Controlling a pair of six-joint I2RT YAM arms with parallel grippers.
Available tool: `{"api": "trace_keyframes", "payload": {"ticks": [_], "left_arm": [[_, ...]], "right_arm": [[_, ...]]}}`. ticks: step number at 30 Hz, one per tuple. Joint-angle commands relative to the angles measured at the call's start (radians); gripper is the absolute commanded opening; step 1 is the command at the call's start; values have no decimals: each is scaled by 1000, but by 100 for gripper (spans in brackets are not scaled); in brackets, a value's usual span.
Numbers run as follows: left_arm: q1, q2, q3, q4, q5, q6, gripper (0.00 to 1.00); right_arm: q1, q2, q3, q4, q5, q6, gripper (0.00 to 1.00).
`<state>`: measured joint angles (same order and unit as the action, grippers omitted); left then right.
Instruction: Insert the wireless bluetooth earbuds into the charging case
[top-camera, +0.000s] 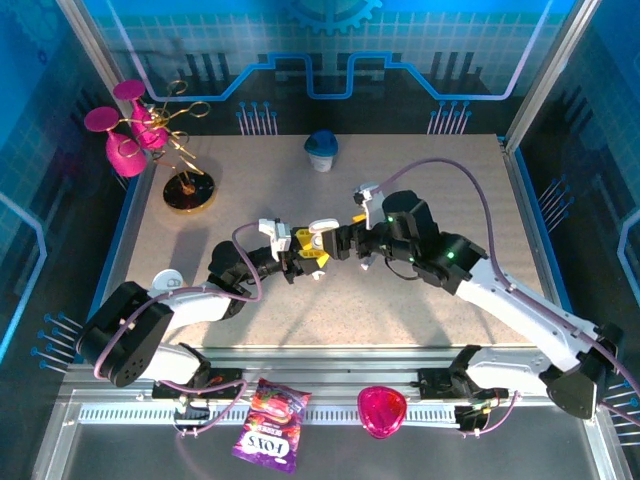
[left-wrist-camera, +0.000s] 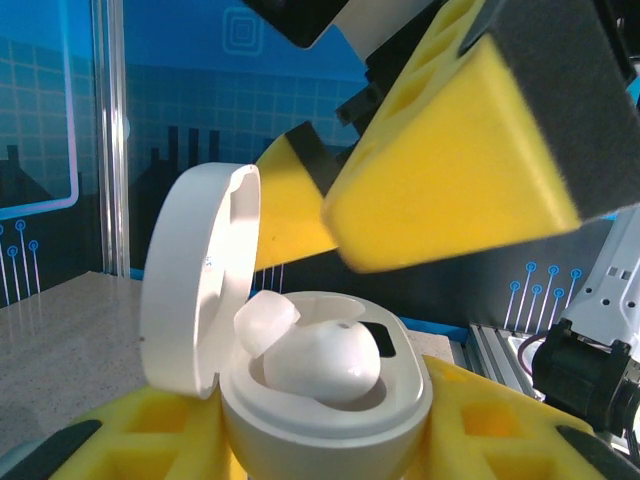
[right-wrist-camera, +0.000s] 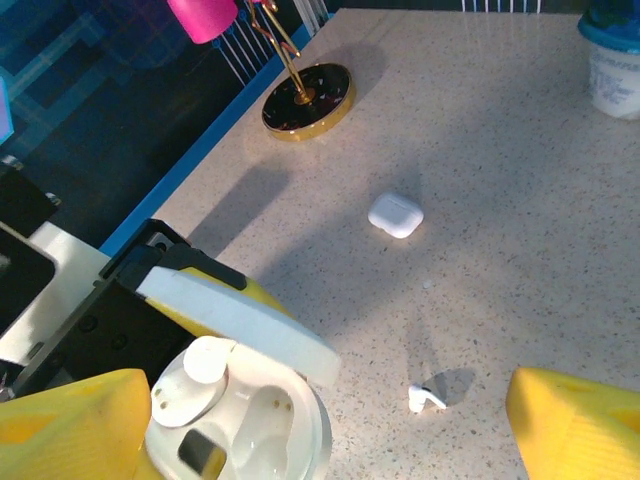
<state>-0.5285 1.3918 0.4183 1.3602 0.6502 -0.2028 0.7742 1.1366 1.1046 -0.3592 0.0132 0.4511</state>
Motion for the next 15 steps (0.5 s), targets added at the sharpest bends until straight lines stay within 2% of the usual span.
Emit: {"api": "trace_keyframes", "payload": {"ticks": [1,5,9,12,15], "left_arm": [[-7,-8,5,41,-16,25,25],[-7,20,11,40,-36,48,25],[-4,44,20,40,-50,68,25],[-4,54,24,37,-61,83,24],[-3,60,26,33,-63,90,24]], "right_arm": [[30,-65,25,-53,71,-28,92],[92,-87,50,-105,157,-39,88],[158,-66,77,-107,184,-29,66],[197,-23,101,-89,182,-26,54],[219,31,135,-86,192,-32,51]]}}
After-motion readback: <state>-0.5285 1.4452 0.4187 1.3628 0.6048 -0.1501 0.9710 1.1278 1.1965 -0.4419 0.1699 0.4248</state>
